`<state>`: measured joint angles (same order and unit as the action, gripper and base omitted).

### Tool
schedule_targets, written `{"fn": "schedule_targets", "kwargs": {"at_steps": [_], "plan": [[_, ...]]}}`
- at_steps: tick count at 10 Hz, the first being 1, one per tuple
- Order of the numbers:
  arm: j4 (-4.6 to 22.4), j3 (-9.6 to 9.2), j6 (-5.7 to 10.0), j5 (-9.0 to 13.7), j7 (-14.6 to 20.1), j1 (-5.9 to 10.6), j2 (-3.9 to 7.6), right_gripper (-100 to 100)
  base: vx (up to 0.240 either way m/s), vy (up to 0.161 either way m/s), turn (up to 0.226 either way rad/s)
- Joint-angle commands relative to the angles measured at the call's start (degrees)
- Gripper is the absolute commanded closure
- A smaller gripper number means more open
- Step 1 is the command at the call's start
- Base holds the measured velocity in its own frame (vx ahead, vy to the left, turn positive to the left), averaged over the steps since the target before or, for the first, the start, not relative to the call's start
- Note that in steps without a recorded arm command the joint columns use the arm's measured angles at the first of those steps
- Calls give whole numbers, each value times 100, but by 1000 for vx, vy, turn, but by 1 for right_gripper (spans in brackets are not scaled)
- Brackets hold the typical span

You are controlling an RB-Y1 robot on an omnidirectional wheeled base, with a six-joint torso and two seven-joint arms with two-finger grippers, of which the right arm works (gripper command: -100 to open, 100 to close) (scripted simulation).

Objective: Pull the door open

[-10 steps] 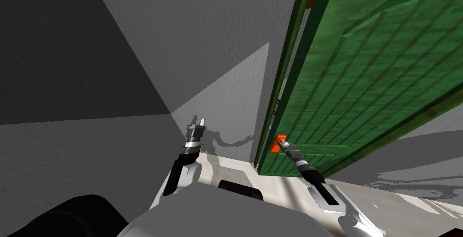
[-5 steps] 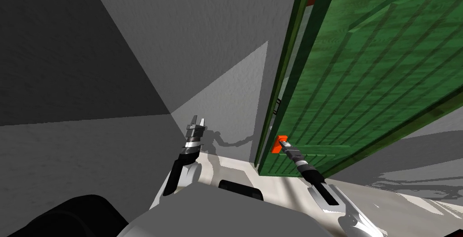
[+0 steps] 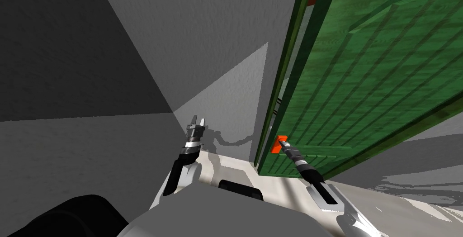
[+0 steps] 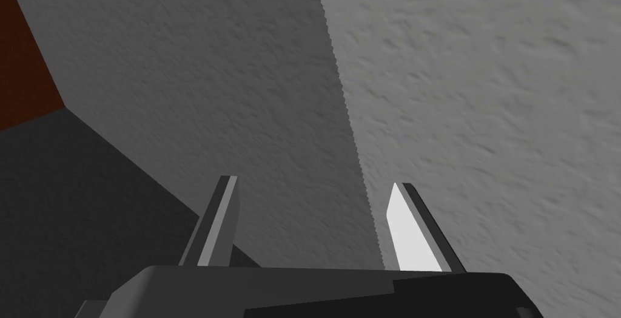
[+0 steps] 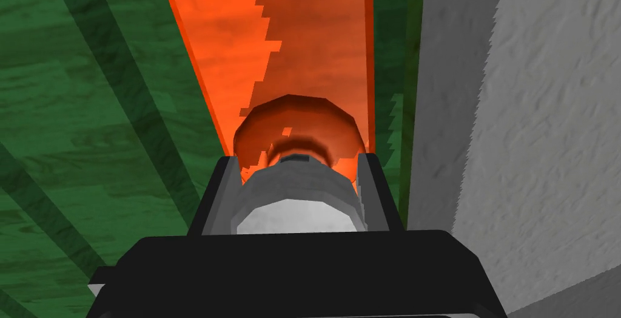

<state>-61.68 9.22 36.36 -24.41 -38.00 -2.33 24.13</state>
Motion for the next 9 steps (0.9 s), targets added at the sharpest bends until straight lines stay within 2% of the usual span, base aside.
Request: {"fn": "schedule_targets", "kwargs": {"at_steps": [1,7,8,9], "plan": [[21,-7,-9,112,214,42,-2,100,-57,-47,70],[134,-100,-87,650,1118,195,-47,100,-60,-56,85],[134,-100,-87,650,1181,195,-47,100,-48,-59,54],[159,-120,-104,766,1382,228,-56,100,-45,-48,62]]}}
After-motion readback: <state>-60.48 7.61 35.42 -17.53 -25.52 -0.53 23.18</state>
